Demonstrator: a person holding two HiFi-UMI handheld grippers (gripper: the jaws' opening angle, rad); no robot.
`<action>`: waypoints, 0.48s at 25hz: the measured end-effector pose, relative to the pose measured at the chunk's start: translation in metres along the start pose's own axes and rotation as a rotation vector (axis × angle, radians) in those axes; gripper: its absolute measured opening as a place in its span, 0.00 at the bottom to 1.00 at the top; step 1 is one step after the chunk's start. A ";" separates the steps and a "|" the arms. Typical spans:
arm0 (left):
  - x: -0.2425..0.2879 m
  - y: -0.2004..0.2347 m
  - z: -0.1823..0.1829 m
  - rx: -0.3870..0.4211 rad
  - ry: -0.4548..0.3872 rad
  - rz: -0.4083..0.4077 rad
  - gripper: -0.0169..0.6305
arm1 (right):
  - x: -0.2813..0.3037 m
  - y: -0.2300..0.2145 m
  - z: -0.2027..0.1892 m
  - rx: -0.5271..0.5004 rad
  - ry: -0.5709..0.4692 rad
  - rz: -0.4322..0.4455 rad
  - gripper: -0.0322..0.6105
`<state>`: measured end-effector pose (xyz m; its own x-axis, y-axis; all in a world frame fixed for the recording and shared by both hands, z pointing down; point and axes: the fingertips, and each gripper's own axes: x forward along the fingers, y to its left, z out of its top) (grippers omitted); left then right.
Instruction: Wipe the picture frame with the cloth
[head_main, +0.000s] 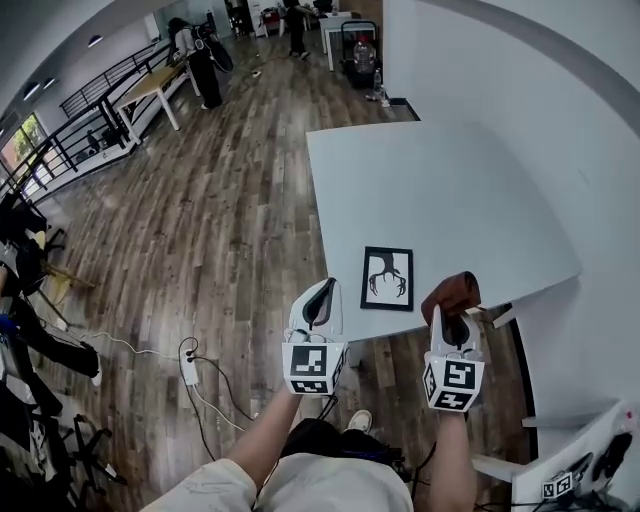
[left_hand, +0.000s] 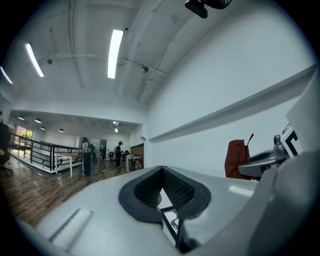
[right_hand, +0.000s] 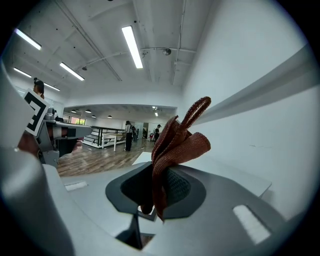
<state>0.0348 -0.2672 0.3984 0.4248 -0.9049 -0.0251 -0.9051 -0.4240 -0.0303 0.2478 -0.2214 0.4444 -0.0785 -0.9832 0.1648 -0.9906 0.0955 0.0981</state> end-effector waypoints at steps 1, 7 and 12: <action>0.008 0.000 -0.001 0.001 0.003 -0.005 0.03 | 0.006 -0.001 -0.001 -0.003 0.004 0.000 0.18; 0.050 0.007 -0.003 0.009 -0.005 -0.031 0.03 | 0.046 -0.002 -0.001 -0.019 0.033 0.028 0.18; 0.078 0.014 -0.015 -0.002 0.016 -0.066 0.03 | 0.110 0.007 -0.021 0.018 0.169 0.087 0.18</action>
<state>0.0554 -0.3446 0.4112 0.4829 -0.8757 -0.0068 -0.8754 -0.4825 -0.0297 0.2341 -0.3251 0.4840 -0.1455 -0.9310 0.3348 -0.9828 0.1750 0.0593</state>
